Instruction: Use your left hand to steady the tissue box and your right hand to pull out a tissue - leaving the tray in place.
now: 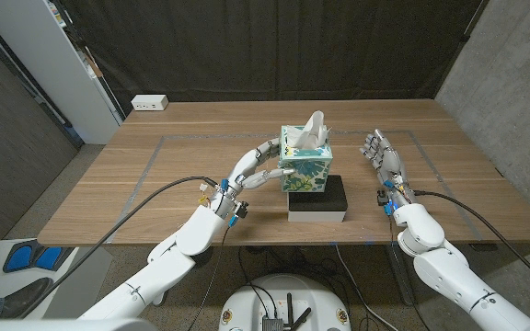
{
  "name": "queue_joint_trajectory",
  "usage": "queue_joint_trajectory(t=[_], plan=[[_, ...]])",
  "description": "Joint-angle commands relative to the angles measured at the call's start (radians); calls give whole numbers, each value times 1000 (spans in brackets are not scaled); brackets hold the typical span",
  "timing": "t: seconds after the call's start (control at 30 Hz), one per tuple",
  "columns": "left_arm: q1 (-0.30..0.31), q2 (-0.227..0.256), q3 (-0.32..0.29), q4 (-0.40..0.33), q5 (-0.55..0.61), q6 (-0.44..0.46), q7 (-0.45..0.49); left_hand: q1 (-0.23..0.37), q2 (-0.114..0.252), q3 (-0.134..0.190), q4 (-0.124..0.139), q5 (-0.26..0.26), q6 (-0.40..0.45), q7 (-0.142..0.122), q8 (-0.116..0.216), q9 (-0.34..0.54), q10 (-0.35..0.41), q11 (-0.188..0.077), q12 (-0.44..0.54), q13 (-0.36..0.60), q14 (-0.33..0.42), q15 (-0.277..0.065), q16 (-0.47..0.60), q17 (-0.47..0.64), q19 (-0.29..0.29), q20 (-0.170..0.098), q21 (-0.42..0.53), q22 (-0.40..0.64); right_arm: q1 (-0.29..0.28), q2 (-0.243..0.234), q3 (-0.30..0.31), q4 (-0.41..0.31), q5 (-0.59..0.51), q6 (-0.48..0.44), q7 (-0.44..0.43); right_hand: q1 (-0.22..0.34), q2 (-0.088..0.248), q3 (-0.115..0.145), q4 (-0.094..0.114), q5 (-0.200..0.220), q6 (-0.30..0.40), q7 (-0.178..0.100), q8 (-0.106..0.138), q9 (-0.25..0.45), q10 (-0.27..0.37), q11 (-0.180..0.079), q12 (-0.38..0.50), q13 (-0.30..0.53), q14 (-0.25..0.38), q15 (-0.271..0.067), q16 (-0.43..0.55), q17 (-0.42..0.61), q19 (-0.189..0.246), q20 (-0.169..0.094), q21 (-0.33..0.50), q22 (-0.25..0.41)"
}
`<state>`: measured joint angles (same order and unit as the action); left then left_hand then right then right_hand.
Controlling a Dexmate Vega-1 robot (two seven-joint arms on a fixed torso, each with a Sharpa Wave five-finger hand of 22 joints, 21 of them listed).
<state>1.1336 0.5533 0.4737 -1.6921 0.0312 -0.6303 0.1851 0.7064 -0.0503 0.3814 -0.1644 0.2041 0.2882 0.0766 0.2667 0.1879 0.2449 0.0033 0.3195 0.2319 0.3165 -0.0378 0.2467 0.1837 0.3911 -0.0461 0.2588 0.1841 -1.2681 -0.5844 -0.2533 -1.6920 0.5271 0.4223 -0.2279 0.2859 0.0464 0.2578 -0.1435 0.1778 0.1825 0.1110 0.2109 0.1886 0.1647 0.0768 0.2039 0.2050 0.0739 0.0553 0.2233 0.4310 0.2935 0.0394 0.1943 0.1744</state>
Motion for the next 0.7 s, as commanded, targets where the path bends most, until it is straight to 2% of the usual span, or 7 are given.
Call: queue_joint_trajectory(t=[0.03,0.7], plan=[[0,-19,-4,19,-5,-20,14,4,8,-2,5,6,15,-7,0,6,9,-8,-1,4,10,-28,-4,6,7,-8,2,5,-79,-9,26,-54,9,19,-8,-1,8,3,-1,5,12,-5,6,3,11,-6,7,2,9,-1,4,2,8,4,6,3],[-8,-4,3,8,-10,6,-13,5,13,-4,5,5,19,-9,-4,7,11,-7,-4,6,14,-28,-6,6,9,-7,1,5,-178,-14,60,-124,-20,42,-28,1,10,4,-2,6,-2,-7,-3,3,18,-10,9,3,15,-4,6,1,12,3,8,3]])
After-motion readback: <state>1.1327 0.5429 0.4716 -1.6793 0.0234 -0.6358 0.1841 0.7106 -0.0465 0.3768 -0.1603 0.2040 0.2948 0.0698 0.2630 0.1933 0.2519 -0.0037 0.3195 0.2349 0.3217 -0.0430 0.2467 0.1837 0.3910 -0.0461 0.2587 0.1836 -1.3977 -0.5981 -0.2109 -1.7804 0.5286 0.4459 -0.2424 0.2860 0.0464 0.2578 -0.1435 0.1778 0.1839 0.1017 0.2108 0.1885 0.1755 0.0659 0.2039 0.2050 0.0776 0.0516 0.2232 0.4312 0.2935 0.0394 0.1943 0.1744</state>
